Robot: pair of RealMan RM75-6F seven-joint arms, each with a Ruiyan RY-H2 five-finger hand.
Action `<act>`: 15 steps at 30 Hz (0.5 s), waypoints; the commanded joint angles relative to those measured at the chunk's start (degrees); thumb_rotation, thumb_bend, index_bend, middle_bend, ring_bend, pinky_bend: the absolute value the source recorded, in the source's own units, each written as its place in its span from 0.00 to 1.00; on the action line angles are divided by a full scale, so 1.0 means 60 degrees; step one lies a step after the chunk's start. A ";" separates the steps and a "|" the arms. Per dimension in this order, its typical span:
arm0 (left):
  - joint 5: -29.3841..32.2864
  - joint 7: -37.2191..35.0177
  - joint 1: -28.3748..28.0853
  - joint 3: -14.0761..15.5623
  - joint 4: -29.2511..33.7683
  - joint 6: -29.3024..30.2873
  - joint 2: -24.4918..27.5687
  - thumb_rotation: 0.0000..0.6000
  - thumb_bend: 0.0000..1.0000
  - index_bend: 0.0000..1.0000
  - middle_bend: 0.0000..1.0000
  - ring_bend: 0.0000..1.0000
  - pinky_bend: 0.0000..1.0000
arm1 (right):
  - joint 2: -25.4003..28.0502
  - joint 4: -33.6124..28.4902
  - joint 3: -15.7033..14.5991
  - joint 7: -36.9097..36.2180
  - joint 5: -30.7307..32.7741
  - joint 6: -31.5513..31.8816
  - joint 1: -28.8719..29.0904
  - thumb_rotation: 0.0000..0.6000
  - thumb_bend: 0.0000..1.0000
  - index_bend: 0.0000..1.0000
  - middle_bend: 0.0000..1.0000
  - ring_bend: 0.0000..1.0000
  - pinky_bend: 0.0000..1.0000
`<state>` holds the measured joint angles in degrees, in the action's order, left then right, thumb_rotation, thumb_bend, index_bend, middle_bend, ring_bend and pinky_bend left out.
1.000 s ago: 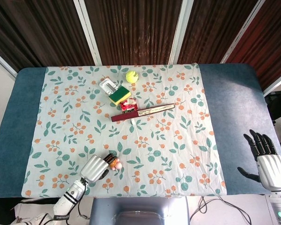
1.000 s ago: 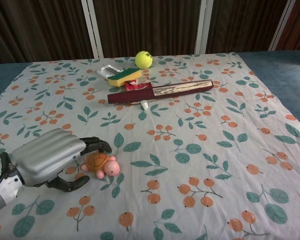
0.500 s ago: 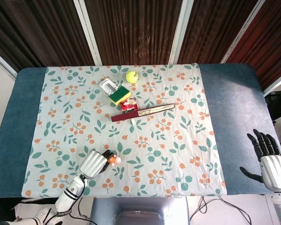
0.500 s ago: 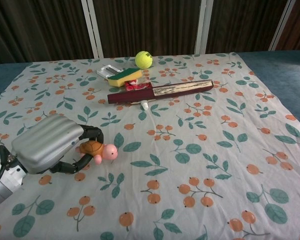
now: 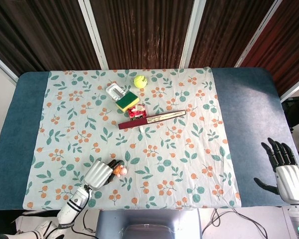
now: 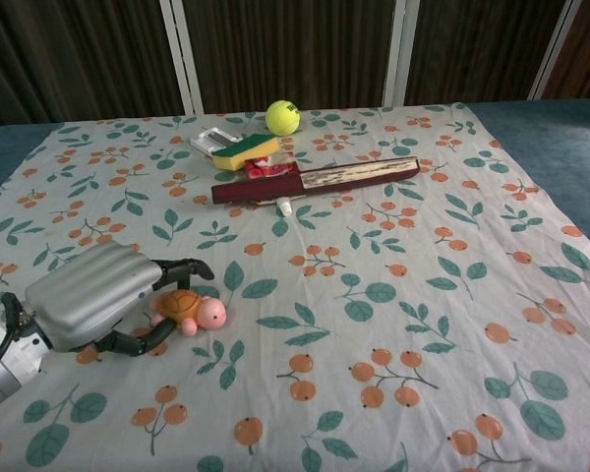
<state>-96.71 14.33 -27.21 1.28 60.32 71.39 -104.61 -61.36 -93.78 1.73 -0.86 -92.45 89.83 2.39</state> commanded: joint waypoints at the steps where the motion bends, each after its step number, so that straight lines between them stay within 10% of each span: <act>1: 0.0080 0.0192 0.0007 0.0018 0.0415 0.0017 0.0247 1.00 0.42 0.09 0.22 1.00 1.00 | -0.0007 0.0001 0.0005 0.0008 0.0009 -0.0010 0.0003 1.00 0.22 0.00 0.00 0.00 0.00; 15: 0.0089 0.0489 -0.0033 0.0074 0.0413 0.0040 0.0234 1.00 0.42 0.38 0.37 1.00 1.00 | -0.0014 -0.0021 0.0017 0.0032 0.0025 -0.0036 0.0002 1.00 0.22 0.00 0.00 0.00 0.00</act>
<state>-96.37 17.45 -27.31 1.79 63.19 71.85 -102.92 -61.45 -93.91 1.83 -0.67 -92.29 89.62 2.40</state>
